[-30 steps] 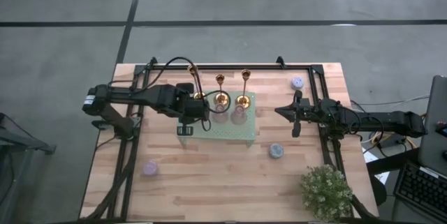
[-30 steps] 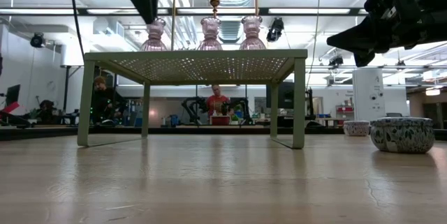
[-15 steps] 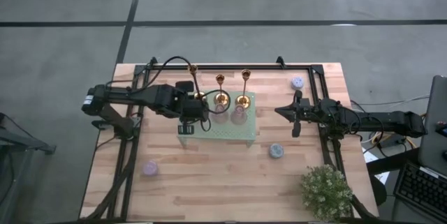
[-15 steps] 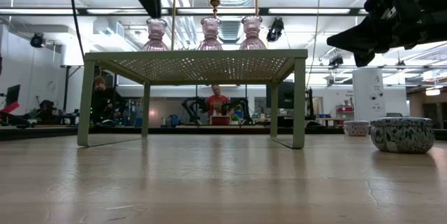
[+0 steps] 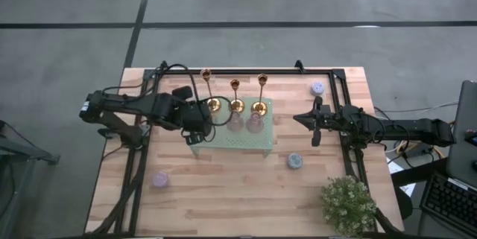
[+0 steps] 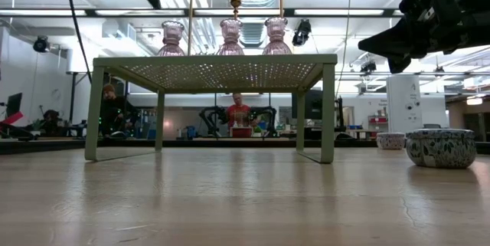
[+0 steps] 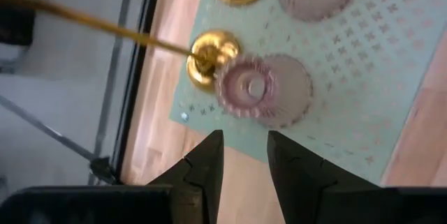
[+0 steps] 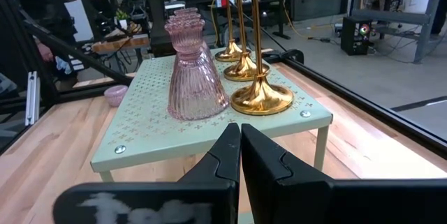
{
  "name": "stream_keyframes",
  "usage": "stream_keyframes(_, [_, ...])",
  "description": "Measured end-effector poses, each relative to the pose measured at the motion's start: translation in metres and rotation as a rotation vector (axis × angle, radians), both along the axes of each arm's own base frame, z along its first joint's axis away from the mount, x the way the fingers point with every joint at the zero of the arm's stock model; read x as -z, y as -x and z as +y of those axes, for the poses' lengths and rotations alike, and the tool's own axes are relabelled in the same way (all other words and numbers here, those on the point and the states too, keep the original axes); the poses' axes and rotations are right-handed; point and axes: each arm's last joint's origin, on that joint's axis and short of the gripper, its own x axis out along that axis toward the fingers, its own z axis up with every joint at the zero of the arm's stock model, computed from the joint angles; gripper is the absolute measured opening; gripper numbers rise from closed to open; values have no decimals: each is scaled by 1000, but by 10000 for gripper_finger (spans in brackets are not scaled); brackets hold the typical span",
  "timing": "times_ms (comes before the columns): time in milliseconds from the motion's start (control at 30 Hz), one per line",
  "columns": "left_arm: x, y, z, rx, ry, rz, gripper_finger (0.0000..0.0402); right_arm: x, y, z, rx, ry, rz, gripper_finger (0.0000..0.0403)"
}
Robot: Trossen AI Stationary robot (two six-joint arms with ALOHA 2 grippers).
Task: Pick & Place candle stick holders
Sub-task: Put the transparent glass candle holder on the shelf aligned with the other transparent glass candle holders
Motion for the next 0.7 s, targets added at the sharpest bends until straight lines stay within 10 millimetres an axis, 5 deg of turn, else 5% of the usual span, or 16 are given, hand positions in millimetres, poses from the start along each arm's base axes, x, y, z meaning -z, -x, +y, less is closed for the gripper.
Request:
stream_keyframes(400, [60, 1, 0, -14, -77, 110, 115, 0, 0, 0, 0, 0, 0, 8])
stream_keyframes(700, [75, -3, 0, -15, -106, 71, 115, 0, 0, 0, -1, 0, 0, 8])
